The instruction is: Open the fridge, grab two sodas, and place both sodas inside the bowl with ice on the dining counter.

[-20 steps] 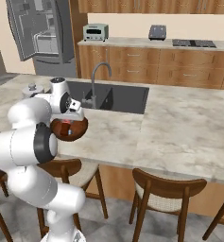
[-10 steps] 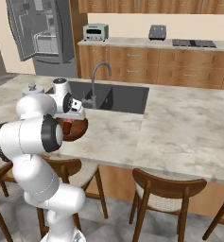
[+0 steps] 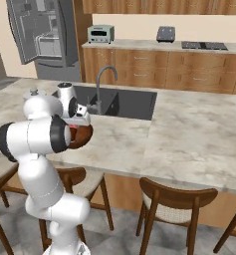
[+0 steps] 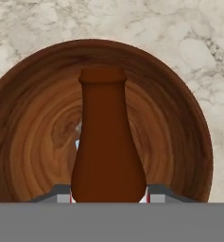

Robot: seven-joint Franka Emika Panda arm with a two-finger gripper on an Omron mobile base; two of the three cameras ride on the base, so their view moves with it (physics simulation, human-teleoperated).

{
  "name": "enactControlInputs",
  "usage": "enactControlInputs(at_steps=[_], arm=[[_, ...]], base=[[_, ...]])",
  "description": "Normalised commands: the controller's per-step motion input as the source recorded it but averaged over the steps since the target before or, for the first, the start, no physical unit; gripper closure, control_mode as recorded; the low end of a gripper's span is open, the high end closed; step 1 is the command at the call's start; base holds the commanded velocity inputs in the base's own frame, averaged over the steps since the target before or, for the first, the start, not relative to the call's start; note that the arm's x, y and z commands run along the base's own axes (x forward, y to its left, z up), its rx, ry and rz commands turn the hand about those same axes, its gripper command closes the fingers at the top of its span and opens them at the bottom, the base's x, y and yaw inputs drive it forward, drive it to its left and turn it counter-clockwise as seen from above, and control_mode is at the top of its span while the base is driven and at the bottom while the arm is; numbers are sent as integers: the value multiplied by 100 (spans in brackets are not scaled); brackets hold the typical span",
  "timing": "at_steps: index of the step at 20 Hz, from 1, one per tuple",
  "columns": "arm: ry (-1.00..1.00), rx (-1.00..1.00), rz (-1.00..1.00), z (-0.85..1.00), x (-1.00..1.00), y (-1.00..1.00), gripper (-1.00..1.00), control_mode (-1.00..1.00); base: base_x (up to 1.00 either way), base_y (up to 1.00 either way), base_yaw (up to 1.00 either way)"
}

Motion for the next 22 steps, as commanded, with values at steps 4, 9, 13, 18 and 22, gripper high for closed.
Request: enactControlInputs(at_steps=[4,9,13,18,22], arm=[[-3,0,0,-24,1,1,100,-100],[-6,0,0,-24,0,0,100,-100],[-6,0,0,-20,0,1,-100,-100],[-12,0,0,1,-18,0,-100,-100],[-15,0,0,32,-40,0,-100,-100]], base=[[0,0,0],[0,0,0],[0,0,0],[0,0,0],[0,0,0]])
